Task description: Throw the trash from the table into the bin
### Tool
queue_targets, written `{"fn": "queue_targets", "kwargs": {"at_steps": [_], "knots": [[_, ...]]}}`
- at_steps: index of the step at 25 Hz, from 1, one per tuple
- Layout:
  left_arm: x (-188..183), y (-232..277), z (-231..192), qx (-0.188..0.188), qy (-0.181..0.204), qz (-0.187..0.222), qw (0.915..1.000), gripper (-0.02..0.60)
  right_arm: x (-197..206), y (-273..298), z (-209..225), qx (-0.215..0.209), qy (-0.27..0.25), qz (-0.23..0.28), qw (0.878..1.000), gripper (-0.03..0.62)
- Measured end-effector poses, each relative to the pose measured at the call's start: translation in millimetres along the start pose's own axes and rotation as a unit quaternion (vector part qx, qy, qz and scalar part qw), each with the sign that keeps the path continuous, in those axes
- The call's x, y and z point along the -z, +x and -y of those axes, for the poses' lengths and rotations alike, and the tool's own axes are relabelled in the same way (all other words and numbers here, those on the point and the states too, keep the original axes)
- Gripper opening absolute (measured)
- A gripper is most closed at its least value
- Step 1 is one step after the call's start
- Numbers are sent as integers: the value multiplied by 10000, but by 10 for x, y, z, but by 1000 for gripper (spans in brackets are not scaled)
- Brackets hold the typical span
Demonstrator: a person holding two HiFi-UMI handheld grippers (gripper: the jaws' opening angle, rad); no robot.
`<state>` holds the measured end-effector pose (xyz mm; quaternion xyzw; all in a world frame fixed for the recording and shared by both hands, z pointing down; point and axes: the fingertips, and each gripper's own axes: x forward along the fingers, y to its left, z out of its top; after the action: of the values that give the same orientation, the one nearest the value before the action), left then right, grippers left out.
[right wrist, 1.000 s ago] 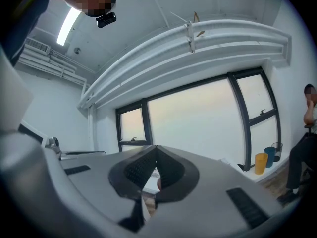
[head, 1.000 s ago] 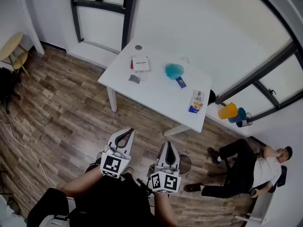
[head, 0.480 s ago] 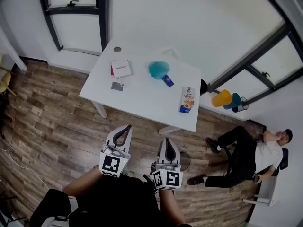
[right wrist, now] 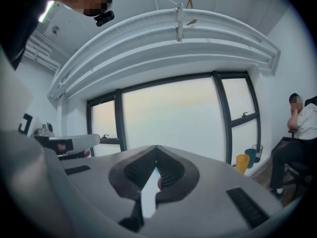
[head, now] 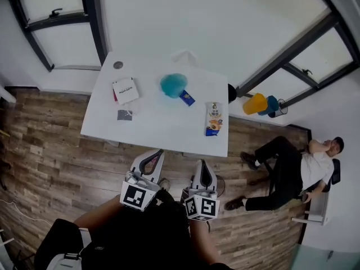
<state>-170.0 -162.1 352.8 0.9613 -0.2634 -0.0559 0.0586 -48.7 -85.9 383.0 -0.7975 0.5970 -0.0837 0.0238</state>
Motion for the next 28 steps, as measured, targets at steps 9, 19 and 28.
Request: {"fn": "queue_targets", "kwargs": {"at_steps": [9, 19, 28], "knots": [[275, 632, -107, 1, 84, -204, 9998, -3, 258, 549, 511, 150, -30, -183, 9997, 5], [506, 1325, -195, -214, 72, -417, 9989, -3, 914, 1228, 1547, 569, 362, -997, 9927, 6], [714, 1651, -102, -92, 58, -596, 9982, -3, 1992, 1792, 2532, 1010, 1233, -2536, 9541, 175]]}}
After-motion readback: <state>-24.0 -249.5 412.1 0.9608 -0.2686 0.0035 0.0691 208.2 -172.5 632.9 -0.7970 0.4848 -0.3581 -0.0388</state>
